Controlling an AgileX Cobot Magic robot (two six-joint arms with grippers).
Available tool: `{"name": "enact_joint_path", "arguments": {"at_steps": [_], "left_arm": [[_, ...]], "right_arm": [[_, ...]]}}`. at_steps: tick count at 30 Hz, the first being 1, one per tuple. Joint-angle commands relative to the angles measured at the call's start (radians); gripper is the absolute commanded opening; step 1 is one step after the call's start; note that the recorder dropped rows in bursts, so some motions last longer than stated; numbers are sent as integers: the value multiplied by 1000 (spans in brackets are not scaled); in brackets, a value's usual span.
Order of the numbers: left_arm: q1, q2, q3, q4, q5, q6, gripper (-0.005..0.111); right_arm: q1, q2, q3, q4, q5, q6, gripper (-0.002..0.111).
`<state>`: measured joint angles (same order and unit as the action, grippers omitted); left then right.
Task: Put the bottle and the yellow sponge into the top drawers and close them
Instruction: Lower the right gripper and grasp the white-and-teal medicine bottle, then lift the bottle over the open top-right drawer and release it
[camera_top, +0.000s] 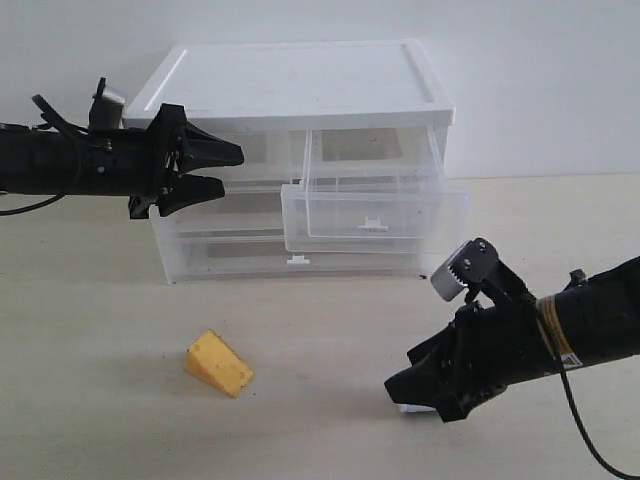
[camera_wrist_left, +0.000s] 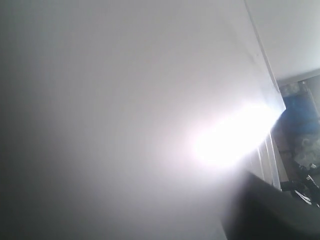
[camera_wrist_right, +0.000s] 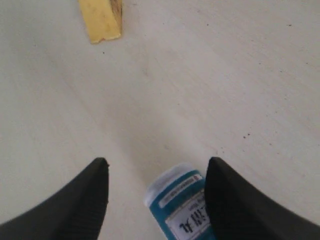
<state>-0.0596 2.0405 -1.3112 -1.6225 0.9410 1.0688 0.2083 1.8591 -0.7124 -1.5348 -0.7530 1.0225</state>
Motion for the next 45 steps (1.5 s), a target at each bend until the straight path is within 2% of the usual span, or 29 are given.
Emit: {"name": "enact_joint_path", "arguments": {"at_steps": [1,4,11,24,26,28,30,31,39,45], "left_arm": [[4,13,-10,6,-77,23,61],[4,13,-10,13,-77,23,61],[4,13,-10,20,-77,23,61],[4,13,-10,19,-79,23,61],[4,13,-10,19,-79,23,61],[4,13,-10,19,-79,23,61],[4,13,-10,19,-79,23,61],[4,13,-10,19,-79,23,61],[4,13,-10,24,-77,23,61],[4,13,-10,24,-77,23,61]], "right_arm": [[-2,-14,3,-11,19,-165,53],[-2,-14,3,-4,39,-232,53],[-2,-14,3,-64,105,-243,53],[0,-11,3,-124,152,-176,51],[0,-11,3,-131,152,-141,41],[0,-11,3,-162,143,-99,23],[0,-11,3,-210,91,-49,2],[0,-11,3,-206,54,-44,0],[0,-12,-47,-160,-468,-79,0],[10,-65,-69,11,-468,-57,0]]}}
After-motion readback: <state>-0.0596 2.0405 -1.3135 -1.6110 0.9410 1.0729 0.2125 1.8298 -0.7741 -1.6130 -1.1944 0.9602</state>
